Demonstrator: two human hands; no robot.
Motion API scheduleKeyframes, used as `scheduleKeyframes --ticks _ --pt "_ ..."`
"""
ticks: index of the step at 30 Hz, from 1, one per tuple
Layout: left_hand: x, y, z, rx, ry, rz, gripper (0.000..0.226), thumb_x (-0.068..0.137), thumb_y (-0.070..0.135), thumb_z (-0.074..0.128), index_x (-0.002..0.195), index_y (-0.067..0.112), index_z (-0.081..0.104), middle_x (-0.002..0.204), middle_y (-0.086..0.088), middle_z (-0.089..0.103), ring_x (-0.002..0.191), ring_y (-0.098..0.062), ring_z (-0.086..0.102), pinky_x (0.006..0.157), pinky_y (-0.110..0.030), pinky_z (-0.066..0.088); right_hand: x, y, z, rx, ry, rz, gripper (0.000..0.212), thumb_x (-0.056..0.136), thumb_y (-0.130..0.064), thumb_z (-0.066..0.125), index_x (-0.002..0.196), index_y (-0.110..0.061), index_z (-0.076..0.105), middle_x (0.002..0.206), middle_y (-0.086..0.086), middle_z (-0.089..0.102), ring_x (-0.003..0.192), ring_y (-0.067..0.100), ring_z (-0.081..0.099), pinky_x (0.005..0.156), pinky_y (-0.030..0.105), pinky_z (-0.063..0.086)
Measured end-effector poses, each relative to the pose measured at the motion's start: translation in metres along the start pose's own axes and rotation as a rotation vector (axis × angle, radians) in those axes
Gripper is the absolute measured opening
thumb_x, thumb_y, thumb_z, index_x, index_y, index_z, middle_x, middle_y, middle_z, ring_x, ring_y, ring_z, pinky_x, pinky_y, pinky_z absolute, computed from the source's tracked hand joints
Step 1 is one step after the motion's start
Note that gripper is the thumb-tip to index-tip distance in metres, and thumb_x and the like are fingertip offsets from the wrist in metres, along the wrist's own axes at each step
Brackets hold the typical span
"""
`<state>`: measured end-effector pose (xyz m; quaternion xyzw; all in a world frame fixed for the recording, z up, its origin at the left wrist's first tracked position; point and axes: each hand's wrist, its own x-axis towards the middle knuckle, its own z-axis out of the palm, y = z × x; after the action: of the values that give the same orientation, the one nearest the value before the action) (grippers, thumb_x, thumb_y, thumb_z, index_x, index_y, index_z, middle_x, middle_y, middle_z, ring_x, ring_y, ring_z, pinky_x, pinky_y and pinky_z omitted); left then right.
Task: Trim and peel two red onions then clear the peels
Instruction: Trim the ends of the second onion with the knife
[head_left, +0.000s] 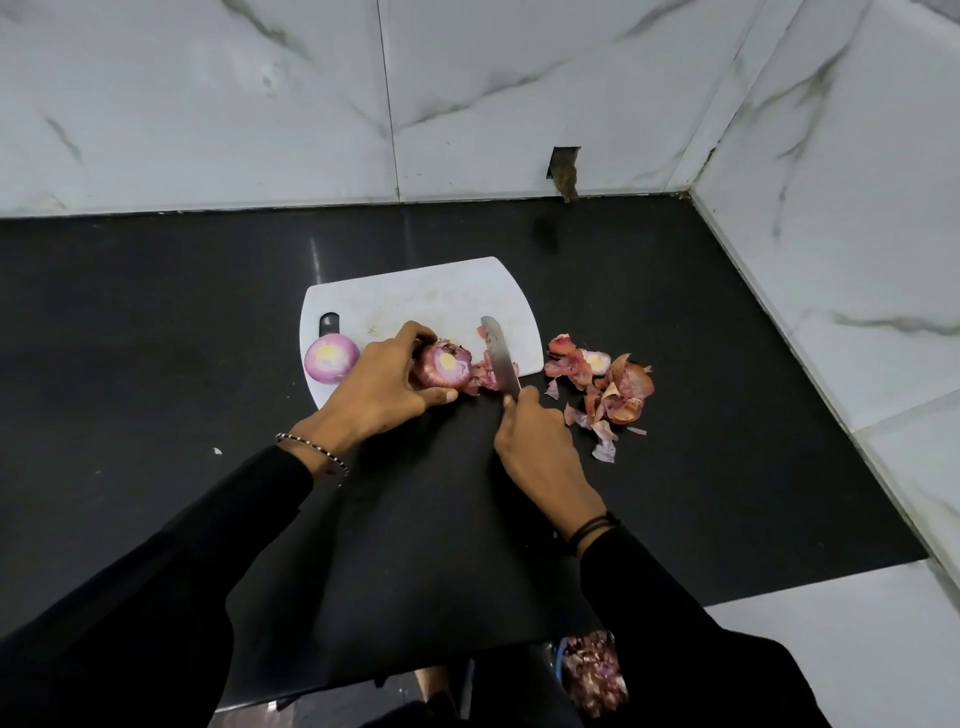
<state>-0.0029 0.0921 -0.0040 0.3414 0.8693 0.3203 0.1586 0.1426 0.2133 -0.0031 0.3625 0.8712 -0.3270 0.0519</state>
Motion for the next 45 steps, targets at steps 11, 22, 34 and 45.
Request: scheduleKeyframes --ticks 11,22,34,45 --pt "0.008 0.010 0.008 0.323 0.019 0.069 0.077 0.075 0.052 0.079 0.135 0.015 0.051 0.126 -0.004 0.059 0.119 -0.021 0.046 0.090 -0.036 0.046 -0.023 -0.006 0.008 -0.063 -0.029 -0.064 0.020 0.109 -0.033 0.029 0.102 -0.015 0.033 0.106 0.020 0.059 0.098 0.042 0.060 0.076 0.046 0.046" --pt "0.006 0.013 -0.003 0.118 0.048 0.023 0.055 0.067 0.056 0.078 0.103 0.015 0.067 0.093 -0.001 0.065 0.085 -0.021 0.060 0.075 -0.032 0.049 -0.016 -0.002 0.002 -0.156 -0.008 -0.001 0.025 0.109 -0.026 0.028 0.124 -0.009 0.040 0.117 0.020 0.058 0.109 0.043 0.058 0.076 0.043 0.037" --pt "-0.012 0.008 -0.016 -0.148 0.126 -0.119 0.056 0.073 0.043 0.085 0.120 0.019 0.065 0.104 0.009 0.066 0.090 -0.007 0.063 0.070 -0.007 0.043 -0.027 -0.013 0.006 -0.129 0.130 -0.079 0.023 0.109 -0.027 0.026 0.119 -0.010 0.039 0.103 0.018 0.064 0.097 0.042 0.063 0.070 0.041 0.039" --pt "-0.012 -0.004 -0.027 -0.201 0.176 -0.175 0.070 0.068 0.054 0.086 0.123 0.016 0.064 0.108 0.006 0.066 0.095 -0.009 0.065 0.077 -0.016 0.047 -0.026 -0.004 0.012 -0.096 0.080 -0.002 0.026 0.109 -0.028 0.030 0.117 -0.007 0.044 0.112 0.020 0.062 0.103 0.042 0.062 0.074 0.042 0.040"
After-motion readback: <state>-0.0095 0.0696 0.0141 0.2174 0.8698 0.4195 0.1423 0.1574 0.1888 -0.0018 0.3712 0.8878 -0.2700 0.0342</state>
